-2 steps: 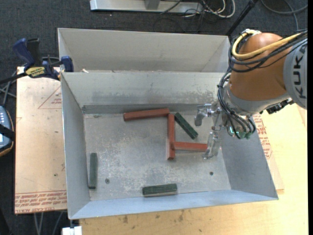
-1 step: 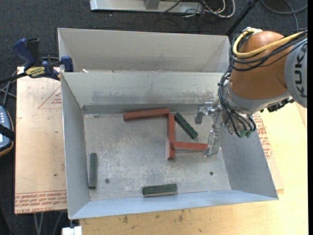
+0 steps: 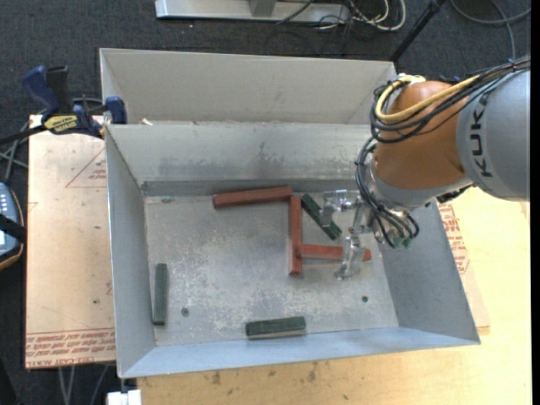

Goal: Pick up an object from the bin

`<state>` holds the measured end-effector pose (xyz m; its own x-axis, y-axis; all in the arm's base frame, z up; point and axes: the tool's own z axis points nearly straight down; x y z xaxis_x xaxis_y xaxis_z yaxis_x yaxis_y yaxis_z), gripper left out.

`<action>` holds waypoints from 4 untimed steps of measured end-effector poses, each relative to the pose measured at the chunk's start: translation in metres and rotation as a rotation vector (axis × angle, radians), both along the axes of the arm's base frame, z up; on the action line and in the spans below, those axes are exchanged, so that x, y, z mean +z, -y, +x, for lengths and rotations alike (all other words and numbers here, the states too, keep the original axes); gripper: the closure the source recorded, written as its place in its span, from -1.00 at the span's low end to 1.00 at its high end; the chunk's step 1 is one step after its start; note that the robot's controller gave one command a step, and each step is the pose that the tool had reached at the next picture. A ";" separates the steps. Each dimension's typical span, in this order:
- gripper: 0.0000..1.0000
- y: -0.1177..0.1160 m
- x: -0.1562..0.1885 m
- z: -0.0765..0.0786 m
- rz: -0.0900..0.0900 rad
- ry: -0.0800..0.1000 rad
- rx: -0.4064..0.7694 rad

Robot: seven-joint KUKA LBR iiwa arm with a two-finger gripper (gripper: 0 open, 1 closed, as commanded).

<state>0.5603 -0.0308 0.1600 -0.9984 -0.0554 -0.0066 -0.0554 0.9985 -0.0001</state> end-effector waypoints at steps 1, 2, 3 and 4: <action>-1.00 -0.002 -0.046 0.001 0.001 -0.010 0.014; -1.00 0.000 -0.029 0.020 0.000 -0.003 0.046; -1.00 0.002 -0.079 0.036 -0.001 -0.002 0.196; 1.00 0.000 -0.095 0.042 -0.003 -0.004 0.262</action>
Offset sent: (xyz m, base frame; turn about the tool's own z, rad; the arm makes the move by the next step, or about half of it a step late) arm 0.0198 -0.0012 -0.0291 -0.0475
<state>0.6027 -0.0303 0.0646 -0.9502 -0.3118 -0.0017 -0.3118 0.9502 -0.0025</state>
